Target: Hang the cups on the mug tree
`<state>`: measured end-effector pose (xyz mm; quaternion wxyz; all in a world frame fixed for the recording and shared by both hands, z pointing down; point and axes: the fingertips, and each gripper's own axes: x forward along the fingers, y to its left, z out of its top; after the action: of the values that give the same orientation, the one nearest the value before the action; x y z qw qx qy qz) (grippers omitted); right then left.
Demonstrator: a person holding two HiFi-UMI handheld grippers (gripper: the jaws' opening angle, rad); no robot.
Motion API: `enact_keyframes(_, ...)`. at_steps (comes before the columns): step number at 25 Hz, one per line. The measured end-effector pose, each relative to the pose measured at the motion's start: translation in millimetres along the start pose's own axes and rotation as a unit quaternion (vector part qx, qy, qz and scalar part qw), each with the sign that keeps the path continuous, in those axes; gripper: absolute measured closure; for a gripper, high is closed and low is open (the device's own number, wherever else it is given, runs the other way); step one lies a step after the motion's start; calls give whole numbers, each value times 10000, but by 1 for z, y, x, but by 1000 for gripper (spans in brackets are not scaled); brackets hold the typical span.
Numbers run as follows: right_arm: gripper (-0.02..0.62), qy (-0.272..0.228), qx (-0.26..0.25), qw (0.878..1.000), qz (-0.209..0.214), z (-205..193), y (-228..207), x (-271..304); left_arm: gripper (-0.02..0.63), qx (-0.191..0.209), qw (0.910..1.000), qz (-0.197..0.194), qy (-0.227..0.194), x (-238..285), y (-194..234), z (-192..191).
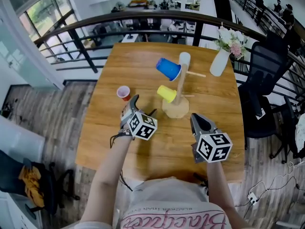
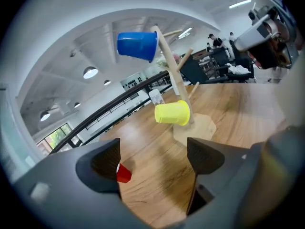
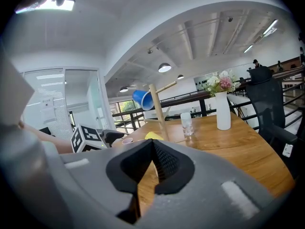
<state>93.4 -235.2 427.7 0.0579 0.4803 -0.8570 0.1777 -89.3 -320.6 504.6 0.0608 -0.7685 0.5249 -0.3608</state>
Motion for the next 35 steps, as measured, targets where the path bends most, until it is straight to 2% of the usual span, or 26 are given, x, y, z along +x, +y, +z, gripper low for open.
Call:
enact_keyframes(6, 594, 106, -13, 9999, -26, -6, 6, -1, 230, -497, 9978, 431, -84, -11, 17, -21)
enact_keyframes(8, 594, 169, -17, 9999, -29, -9, 9, 0, 244, -814, 9947, 612, -117, -16, 28, -31)
enact_keyframes(12, 594, 304, -29, 9995, -19, -18, 17, 6, 249, -1566, 9833, 925, -110, -23, 51, -55)
enact_keyframes(22, 594, 858, -150, 9962, 90, -58, 44, 25, 262, -2554, 9580, 1302, -64, -13, 92, -118)
enact_keyframes(26, 594, 1038, -198, 9944, 58, -71, 47, 29, 271, -2672, 9554, 1261, 52, 3, 100, -132)
enact_keyframes(35, 594, 1280, -130, 9916, -147, -88, 39, 35, 273, -2620, 9590, 983, 444, 56, 102, -149)
